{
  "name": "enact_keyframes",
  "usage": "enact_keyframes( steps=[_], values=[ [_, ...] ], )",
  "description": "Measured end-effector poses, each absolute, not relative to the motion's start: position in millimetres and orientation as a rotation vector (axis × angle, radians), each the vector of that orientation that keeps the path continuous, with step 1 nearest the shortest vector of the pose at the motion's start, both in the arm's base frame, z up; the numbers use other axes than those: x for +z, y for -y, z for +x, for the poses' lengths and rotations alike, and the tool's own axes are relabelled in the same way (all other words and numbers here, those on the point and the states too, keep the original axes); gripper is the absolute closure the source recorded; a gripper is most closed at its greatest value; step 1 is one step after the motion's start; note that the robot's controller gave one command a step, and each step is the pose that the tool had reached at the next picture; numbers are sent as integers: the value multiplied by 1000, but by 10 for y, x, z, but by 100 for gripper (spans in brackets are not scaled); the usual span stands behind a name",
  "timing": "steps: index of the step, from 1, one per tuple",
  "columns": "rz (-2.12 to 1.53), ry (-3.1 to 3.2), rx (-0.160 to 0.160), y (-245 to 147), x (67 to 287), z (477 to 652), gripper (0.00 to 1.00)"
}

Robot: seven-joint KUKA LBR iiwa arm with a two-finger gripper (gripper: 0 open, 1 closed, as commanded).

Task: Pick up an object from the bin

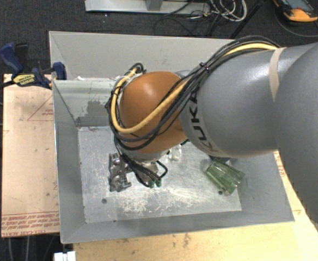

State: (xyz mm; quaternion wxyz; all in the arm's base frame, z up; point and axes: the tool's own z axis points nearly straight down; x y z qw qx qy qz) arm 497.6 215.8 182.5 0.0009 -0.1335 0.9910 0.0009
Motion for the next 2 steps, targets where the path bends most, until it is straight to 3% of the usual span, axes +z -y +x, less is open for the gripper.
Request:
enact_keyframes(
  steps=[1,2],
  values=[
    [-561,-3091,1,-1450,1598,5129,0],
    [-562,-3091,2,-1458,1599,5128,0]
  ],
)
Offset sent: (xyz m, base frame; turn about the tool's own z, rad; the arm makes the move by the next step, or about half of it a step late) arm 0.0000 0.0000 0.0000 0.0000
